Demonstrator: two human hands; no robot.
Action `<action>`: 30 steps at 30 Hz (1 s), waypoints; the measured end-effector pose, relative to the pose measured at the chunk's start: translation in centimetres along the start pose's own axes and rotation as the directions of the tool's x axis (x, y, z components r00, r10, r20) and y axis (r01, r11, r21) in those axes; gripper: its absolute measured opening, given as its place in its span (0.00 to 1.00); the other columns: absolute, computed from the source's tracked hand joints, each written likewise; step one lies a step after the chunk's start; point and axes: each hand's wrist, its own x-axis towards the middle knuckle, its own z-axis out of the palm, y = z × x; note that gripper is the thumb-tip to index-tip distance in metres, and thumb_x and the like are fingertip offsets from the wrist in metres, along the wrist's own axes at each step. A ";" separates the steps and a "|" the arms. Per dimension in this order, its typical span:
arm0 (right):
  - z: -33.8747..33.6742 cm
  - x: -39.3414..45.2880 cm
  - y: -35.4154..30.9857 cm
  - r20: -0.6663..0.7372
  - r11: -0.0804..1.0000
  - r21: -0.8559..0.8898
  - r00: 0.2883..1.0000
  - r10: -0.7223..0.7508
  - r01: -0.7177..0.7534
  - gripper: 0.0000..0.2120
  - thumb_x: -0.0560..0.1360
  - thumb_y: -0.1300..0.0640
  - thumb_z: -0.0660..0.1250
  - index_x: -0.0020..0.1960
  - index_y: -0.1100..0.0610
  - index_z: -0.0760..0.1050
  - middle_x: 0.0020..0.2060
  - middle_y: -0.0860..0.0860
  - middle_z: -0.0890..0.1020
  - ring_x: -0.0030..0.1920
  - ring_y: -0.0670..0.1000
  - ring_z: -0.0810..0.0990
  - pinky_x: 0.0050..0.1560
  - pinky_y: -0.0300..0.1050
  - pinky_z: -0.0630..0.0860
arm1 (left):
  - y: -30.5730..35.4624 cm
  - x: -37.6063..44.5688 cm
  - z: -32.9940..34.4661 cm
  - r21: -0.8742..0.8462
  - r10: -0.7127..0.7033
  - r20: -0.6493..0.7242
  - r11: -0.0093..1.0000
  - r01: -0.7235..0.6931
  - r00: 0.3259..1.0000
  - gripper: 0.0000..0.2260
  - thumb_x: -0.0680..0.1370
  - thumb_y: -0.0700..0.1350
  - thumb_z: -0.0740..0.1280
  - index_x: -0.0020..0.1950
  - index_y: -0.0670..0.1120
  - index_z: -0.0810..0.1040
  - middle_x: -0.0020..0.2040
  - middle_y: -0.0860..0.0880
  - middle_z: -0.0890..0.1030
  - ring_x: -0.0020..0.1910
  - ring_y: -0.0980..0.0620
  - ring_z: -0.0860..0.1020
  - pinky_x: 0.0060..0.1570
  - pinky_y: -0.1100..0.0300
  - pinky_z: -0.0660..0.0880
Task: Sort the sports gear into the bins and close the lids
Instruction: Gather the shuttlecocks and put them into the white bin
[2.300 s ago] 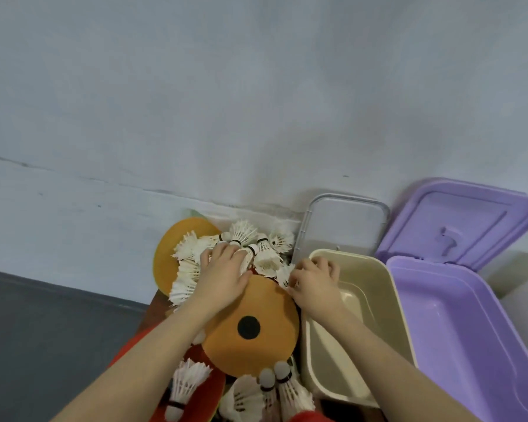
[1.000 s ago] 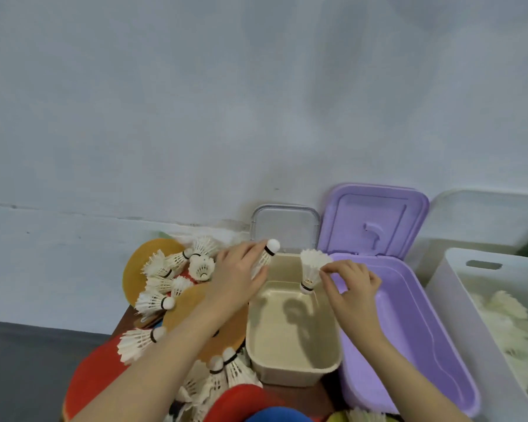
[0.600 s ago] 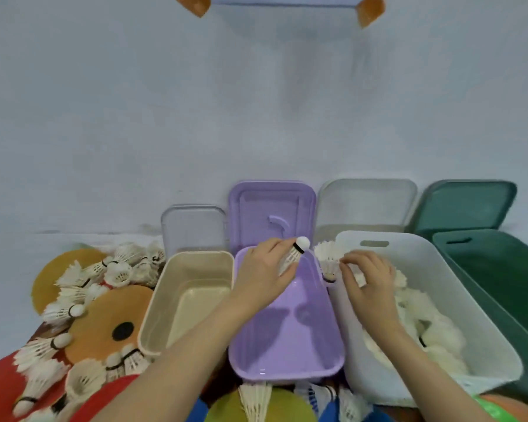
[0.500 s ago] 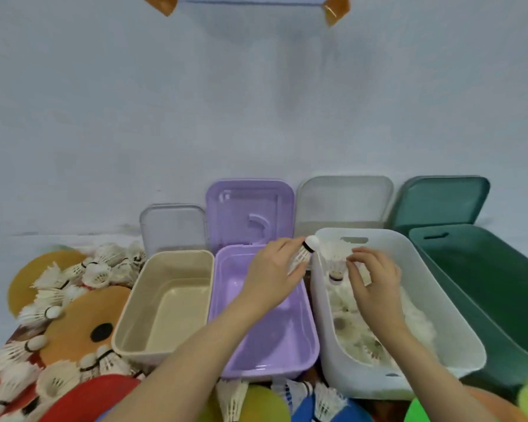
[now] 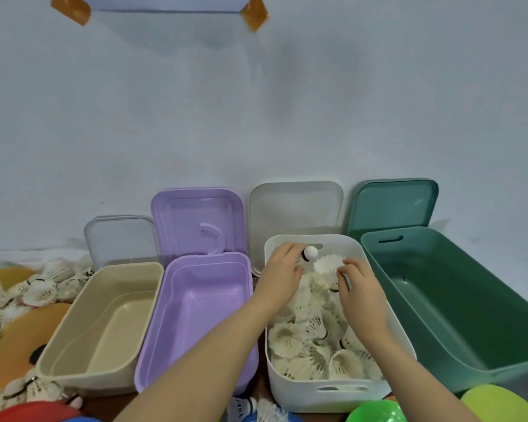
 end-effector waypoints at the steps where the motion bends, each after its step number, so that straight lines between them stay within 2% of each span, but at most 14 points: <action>1: 0.3 0.2 0.4 0.050 0.999 -0.025 0.998 0.027 -0.026 0.06 0.74 0.64 0.67 0.50 0.62 0.80 0.52 0.54 0.81 0.48 0.56 0.80 0.45 0.45 0.74 | -0.4 0.4 0.3 0.095 -0.005 0.045 0.996 0.001 0.999 0.19 0.75 0.36 0.64 0.66 0.45 0.71 0.61 0.49 0.72 0.63 0.48 0.68 0.67 0.55 0.62; 3: 1.2 0.0 1.4 0.216 0.992 -0.111 0.972 0.088 -0.066 0.13 0.77 0.57 0.63 0.60 0.58 0.76 0.59 0.51 0.78 0.55 0.53 0.78 0.51 0.46 0.74 | -1.2 0.5 0.6 0.355 -0.076 0.212 0.935 -0.004 0.974 0.21 0.78 0.45 0.62 0.70 0.46 0.65 0.69 0.49 0.67 0.72 0.47 0.58 0.72 0.47 0.50; 4: 1.5 -0.3 1.8 0.299 0.988 -0.141 0.949 0.105 -0.064 0.16 0.78 0.54 0.61 0.65 0.55 0.73 0.63 0.50 0.76 0.59 0.52 0.76 0.56 0.46 0.73 | -1.6 0.2 0.5 0.440 -0.105 0.272 0.898 -0.027 0.957 0.21 0.79 0.48 0.60 0.72 0.46 0.63 0.72 0.49 0.64 0.74 0.48 0.55 0.72 0.48 0.46; 6: 1.7 -1.0 2.2 0.396 0.985 -0.165 0.912 0.104 -0.041 0.20 0.79 0.50 0.58 0.70 0.52 0.67 0.68 0.48 0.71 0.65 0.51 0.71 0.63 0.46 0.68 | -2.4 -0.5 0.3 0.503 -0.101 0.294 0.862 -0.064 0.950 0.21 0.80 0.51 0.57 0.72 0.46 0.63 0.72 0.49 0.63 0.73 0.49 0.55 0.70 0.52 0.45; 9: 1.4 -1.8 1.7 0.382 0.989 -0.147 0.922 0.059 -0.003 0.19 0.80 0.51 0.58 0.70 0.53 0.68 0.67 0.49 0.72 0.66 0.52 0.70 0.65 0.46 0.66 | -3.1 -1.5 -0.9 0.522 -0.105 0.232 0.852 -0.033 0.967 0.20 0.81 0.51 0.56 0.71 0.47 0.65 0.72 0.50 0.64 0.72 0.51 0.58 0.69 0.55 0.48; 13: 1.5 -1.7 -0.6 0.313 0.998 -0.055 0.949 -0.015 0.034 0.16 0.79 0.54 0.60 0.66 0.55 0.72 0.62 0.50 0.76 0.62 0.51 0.73 0.63 0.47 0.68 | -3.8 -2.9 -3.5 0.483 -0.086 0.132 0.875 0.012 0.987 0.19 0.80 0.50 0.56 0.71 0.49 0.65 0.72 0.52 0.66 0.71 0.53 0.61 0.66 0.58 0.50; 19: 4.0 -0.6 -7.0 0.239 0.981 0.105 0.953 -0.184 0.163 0.11 0.75 0.59 0.65 0.56 0.58 0.78 0.50 0.54 0.81 0.51 0.58 0.79 0.52 0.51 0.74 | -6.1 -5.8 -10.1 0.523 -0.086 0.035 0.851 0.055 0.996 0.19 0.80 0.49 0.56 0.72 0.50 0.65 0.71 0.54 0.66 0.70 0.53 0.63 0.65 0.58 0.51; 21: 5.2 -0.3 -10.0 0.254 0.972 0.157 0.945 -0.209 0.173 0.12 0.73 0.57 0.63 0.54 0.59 0.79 0.47 0.55 0.81 0.49 0.58 0.79 0.49 0.50 0.74 | -7.3 -6.8 -12.9 0.520 -0.102 -0.006 0.849 0.091 0.995 0.19 0.79 0.50 0.56 0.69 0.50 0.69 0.68 0.53 0.71 0.67 0.52 0.67 0.62 0.58 0.54; 24: 7.4 -0.1 -14.8 0.292 0.955 0.241 0.925 -0.242 0.174 0.14 0.72 0.56 0.61 0.53 0.60 0.80 0.46 0.55 0.81 0.48 0.59 0.79 0.49 0.49 0.73 | -9.1 -8.4 -17.5 0.530 -0.133 -0.069 0.835 0.149 0.989 0.19 0.73 0.52 0.56 0.57 0.50 0.79 0.54 0.51 0.80 0.53 0.50 0.79 0.51 0.59 0.59; 25: 8.3 -0.1 -16.4 0.297 0.947 0.269 0.920 -0.255 0.176 0.14 0.73 0.57 0.61 0.54 0.60 0.79 0.47 0.55 0.81 0.49 0.58 0.79 0.51 0.50 0.73 | -10.0 -9.0 -19.0 0.518 -0.160 -0.072 0.838 0.174 0.984 0.19 0.72 0.53 0.54 0.55 0.50 0.79 0.52 0.51 0.81 0.51 0.50 0.79 0.49 0.59 0.59; 27: 10.1 -0.3 -19.6 0.291 0.931 0.309 0.913 -0.286 0.193 0.12 0.74 0.58 0.62 0.54 0.60 0.79 0.48 0.53 0.81 0.50 0.56 0.80 0.53 0.48 0.73 | -11.8 -10.1 -21.9 0.511 -0.203 -0.088 0.831 0.219 0.975 0.23 0.71 0.54 0.51 0.56 0.48 0.79 0.54 0.50 0.81 0.53 0.49 0.78 0.50 0.57 0.58; 30: 12.9 -0.6 -24.4 0.338 0.928 0.322 0.893 -0.297 0.187 0.11 0.76 0.58 0.63 0.56 0.59 0.78 0.49 0.54 0.81 0.50 0.54 0.78 0.51 0.45 0.71 | -15.6 -12.1 -26.0 0.530 -0.232 -0.137 0.804 0.270 0.963 0.21 0.71 0.53 0.54 0.54 0.47 0.80 0.52 0.50 0.82 0.51 0.48 0.80 0.51 0.55 0.62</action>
